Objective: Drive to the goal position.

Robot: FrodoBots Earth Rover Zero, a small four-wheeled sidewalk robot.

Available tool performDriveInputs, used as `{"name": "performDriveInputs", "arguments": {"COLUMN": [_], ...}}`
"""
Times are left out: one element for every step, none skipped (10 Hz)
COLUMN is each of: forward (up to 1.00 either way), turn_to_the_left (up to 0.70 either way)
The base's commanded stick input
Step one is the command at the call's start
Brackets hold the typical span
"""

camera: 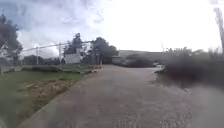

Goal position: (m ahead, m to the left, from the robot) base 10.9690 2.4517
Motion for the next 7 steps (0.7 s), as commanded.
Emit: {"name": "performDriveInputs", "arguments": {"forward": [0.7,0.7,0.7,0.7,0.7,0.7,0.7], "turn_to_the_left": [-0.31,-0.31,-0.31,-0.17,-0.06,0.0,0.0]}}
